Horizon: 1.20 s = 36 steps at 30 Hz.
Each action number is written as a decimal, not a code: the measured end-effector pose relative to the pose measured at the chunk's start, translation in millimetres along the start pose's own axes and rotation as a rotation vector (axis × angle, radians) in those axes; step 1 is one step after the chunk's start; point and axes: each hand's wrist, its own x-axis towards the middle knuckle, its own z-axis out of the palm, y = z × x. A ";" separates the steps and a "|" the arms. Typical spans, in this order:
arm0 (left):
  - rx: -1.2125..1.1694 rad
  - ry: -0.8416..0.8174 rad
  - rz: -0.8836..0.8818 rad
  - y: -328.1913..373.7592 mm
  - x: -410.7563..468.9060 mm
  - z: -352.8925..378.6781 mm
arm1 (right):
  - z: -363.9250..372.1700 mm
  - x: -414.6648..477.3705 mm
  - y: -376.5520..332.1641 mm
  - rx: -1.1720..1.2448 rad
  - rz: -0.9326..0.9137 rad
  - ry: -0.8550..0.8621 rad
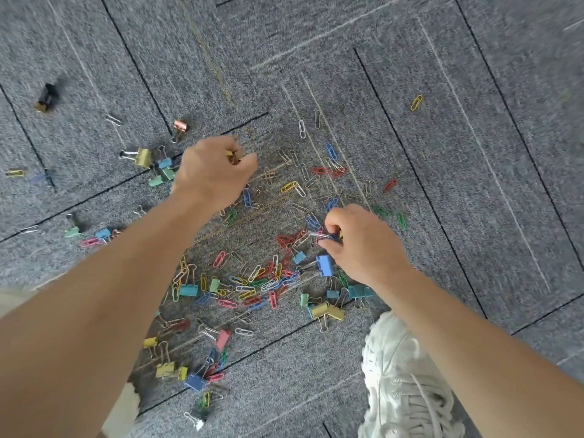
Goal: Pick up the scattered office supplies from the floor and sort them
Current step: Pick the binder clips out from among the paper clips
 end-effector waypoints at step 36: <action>-0.695 -0.170 -0.350 -26.5 -12.7 -8.2 | -17.2 12.8 -40.0 1.541 0.417 -0.289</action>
